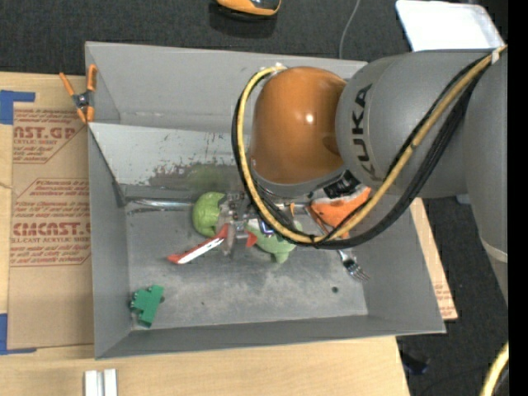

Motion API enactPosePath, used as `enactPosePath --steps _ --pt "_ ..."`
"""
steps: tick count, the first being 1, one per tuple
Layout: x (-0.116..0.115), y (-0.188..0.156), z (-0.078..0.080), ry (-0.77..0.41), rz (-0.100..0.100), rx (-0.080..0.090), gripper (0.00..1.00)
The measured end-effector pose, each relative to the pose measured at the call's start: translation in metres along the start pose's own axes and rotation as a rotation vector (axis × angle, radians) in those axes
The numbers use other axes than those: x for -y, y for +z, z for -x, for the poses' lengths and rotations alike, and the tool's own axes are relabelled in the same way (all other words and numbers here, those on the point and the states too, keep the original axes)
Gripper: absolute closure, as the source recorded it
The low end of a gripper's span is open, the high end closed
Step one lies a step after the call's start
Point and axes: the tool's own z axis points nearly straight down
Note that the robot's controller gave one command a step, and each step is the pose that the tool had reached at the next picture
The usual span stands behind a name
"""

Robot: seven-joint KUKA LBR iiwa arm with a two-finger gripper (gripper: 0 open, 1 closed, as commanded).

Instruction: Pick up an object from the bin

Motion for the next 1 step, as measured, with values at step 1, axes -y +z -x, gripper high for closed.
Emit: enactPosePath --steps 1 --pt "-0.0002 -0.0248 0.0004 0.0 0.0 0.002 1.0"
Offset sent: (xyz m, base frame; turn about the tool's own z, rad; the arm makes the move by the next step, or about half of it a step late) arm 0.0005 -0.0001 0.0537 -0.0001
